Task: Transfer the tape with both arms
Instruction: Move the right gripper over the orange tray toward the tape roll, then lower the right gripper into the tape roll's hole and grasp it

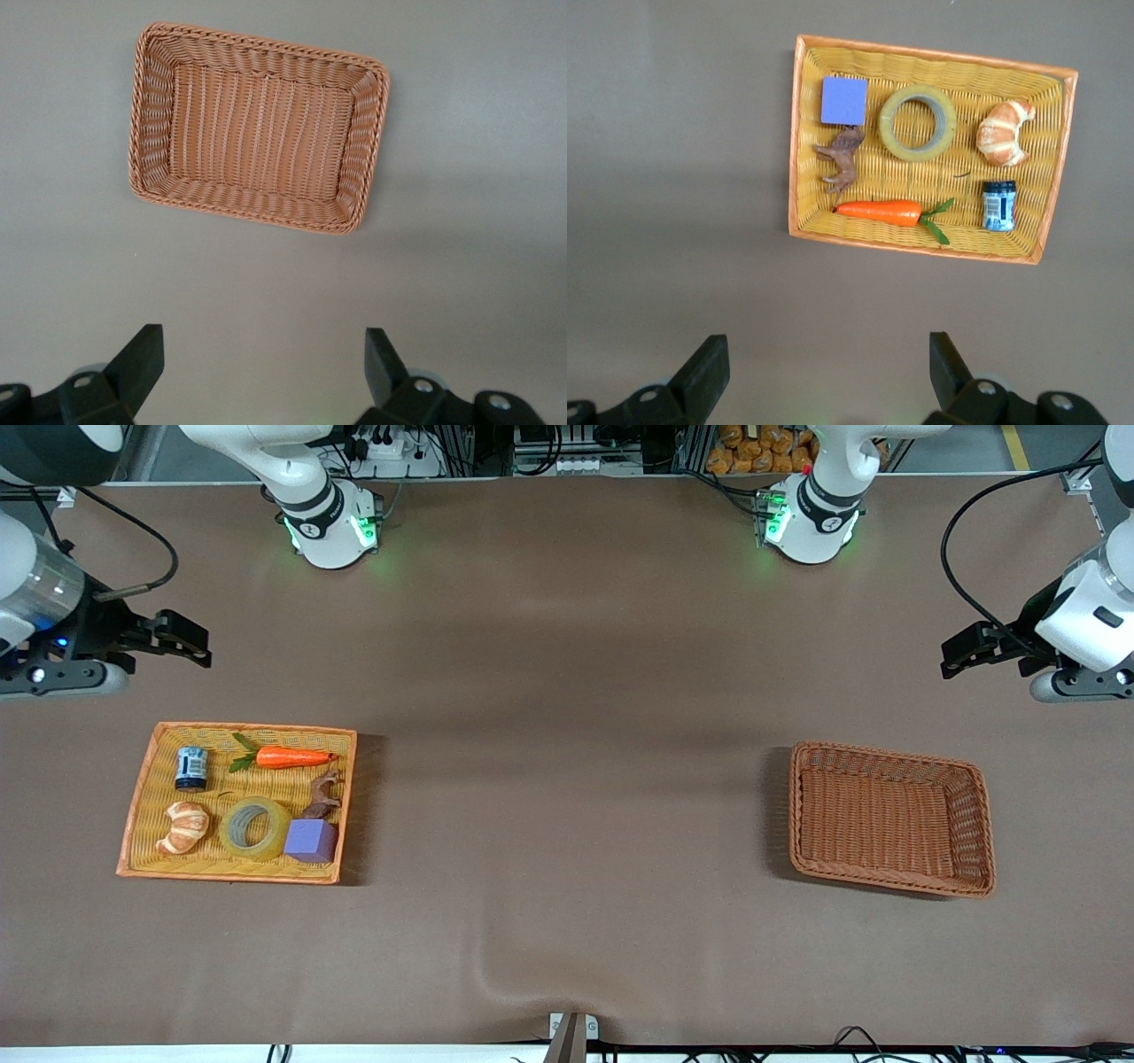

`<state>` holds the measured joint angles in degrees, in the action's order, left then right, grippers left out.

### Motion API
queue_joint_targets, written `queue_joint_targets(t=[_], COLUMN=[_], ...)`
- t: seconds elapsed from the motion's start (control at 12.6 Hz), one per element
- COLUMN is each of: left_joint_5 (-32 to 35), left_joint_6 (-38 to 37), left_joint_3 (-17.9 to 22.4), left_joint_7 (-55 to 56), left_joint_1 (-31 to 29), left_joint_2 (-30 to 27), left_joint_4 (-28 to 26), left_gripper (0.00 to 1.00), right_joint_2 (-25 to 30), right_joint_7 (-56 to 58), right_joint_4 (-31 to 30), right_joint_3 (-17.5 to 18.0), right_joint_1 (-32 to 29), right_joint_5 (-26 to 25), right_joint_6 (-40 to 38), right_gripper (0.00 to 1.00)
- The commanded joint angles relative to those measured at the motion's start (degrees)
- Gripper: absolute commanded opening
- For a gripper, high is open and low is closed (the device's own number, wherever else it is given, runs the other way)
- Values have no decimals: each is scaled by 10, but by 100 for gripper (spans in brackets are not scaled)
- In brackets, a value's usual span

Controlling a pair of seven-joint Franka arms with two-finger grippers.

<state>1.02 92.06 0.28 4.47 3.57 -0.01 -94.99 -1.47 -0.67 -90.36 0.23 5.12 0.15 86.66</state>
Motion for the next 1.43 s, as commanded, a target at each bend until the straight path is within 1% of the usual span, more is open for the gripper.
queue_joint_targets(t=[0.0, 0.24, 0.32, 0.4, 0.56, 0.72, 0.8, 0.88, 0.95, 1.11, 1.35], left_joint_5=[-15, -15, -15, -14, -14, -14, -14, -14, -14, -14, -14], left_joint_6=[-10, -10, -11, -13, -28, -41, -44, -45, -49, -59, -61], left_joint_3=[0, 0, -1, -3, -3, -3, -3, -3, -3, -5, -5], left_joint_7=[6, 7, 9, 9, 9, 9, 9, 9, 10, 11, 11], left_joint_1=[-1, 0, 0, 0, -1, -1, -1, -1, -1, -1, -1], left_joint_2=[5, 5, 4, 3, -5, -14, -15, -16, -22, -28, -31], left_joint_4=[10, 9, 8, 8, 10, 10, 10, 10, 10, 7, 5], left_gripper=[100, 100, 100, 100, 100, 100, 100, 100, 100, 100, 100], right_joint_2=[-23, -58, -70, -74, -112, -154, -171, -191, -209, -270, -310], right_joint_7=[-2, -1, 8, 17, 30, 48, 70, 90, 116, 192, 292], right_joint_4=[26, 27, 30, 31, 32, 32, 32, 32, 27, 32, 31], right_joint_3=[-4, -1, -1, -1, -1, -1, -2, -5, -4, -3, -3], right_joint_1=[8, 88, 92, 89, 106, 94, 88, 75, 43, -8, -38], right_joint_5=[6, -15, -18, -11, -15, -10, -22, -18, -12, -11, -11], right_joint_6=[-12, -11, -11, -8, 5, 35, 50, 88, 136, 163, 228], right_gripper=[100, 100, 100, 100, 100, 100, 100, 100, 100, 100, 100])
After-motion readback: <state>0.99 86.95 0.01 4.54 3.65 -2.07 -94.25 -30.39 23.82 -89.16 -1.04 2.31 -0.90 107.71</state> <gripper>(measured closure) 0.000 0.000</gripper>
